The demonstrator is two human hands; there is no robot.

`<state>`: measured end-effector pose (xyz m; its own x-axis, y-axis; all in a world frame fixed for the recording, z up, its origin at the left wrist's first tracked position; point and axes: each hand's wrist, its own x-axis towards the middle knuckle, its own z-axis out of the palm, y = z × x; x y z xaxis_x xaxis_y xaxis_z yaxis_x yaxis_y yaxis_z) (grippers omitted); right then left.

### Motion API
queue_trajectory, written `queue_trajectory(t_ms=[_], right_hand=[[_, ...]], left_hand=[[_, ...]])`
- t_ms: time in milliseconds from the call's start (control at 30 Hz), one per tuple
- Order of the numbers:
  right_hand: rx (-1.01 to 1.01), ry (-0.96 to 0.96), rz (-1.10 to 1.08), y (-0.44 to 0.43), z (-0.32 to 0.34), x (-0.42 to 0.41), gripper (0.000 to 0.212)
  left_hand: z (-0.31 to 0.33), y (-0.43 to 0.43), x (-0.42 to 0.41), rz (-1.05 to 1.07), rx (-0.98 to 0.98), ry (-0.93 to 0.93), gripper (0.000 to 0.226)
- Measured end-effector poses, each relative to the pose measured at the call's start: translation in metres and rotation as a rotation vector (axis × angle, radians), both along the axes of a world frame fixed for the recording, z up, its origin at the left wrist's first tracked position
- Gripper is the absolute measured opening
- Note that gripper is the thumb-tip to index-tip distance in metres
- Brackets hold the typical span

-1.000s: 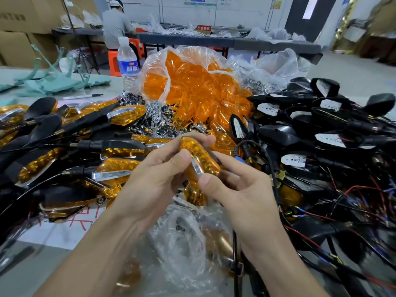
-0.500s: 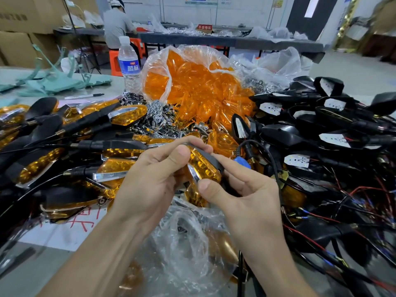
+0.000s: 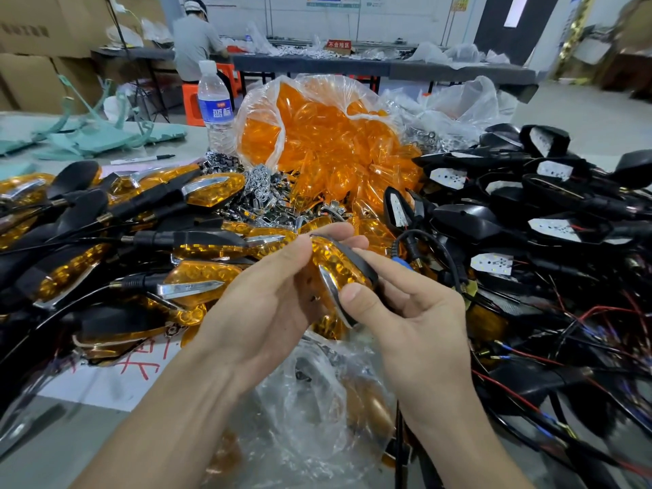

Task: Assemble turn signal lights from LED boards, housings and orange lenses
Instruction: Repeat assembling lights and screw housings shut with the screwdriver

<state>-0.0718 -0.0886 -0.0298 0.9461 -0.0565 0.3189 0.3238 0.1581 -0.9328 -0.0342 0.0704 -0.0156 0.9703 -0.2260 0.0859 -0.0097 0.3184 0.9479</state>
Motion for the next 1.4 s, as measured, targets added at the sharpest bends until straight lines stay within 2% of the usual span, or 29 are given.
queue_trajectory(t_ms=[133,300,400,533,633,800,1033,1133,1300,1400], right_hand=[[-0.100,0.011,-0.099,0.006,-0.003,-0.002,0.042],[-0.036,0.056,-0.085,0.005,-0.004,-0.001,0.043],[-0.038,0.070,-0.066,0.006,-0.001,0.000,0.045],[0.004,0.063,-0.083,0.007,0.001,-0.001,0.038],[0.043,0.046,-0.069,0.006,0.002,-0.001,0.041],[0.030,0.061,-0.074,0.007,0.001,-0.003,0.039],[0.040,0.046,-0.051,0.007,0.008,-0.005,0.037],[0.085,0.046,0.035,0.005,0.012,-0.006,0.038],[-0.079,0.031,0.046,0.002,0.009,-0.003,0.034],[-0.200,0.057,0.078,-0.001,0.009,-0.003,0.042]], left_hand=[[-0.001,-0.008,-0.001,-0.015,-0.004,-0.023,0.032],[-0.002,-0.011,-0.005,0.039,-0.024,0.017,0.031],[-0.007,-0.009,-0.007,0.102,-0.025,0.079,0.039],[0.001,-0.015,-0.011,0.048,-0.004,-0.020,0.032],[0.003,-0.017,-0.015,0.067,0.001,-0.074,0.029],[0.006,-0.015,-0.019,0.114,0.002,-0.080,0.027],[0.009,-0.007,-0.014,-0.030,-0.070,0.055,0.035],[0.010,-0.007,-0.014,-0.056,-0.103,0.033,0.035],[0.006,-0.008,-0.013,0.089,-0.003,0.009,0.028],[0.006,-0.007,-0.014,0.122,0.000,0.006,0.029]])
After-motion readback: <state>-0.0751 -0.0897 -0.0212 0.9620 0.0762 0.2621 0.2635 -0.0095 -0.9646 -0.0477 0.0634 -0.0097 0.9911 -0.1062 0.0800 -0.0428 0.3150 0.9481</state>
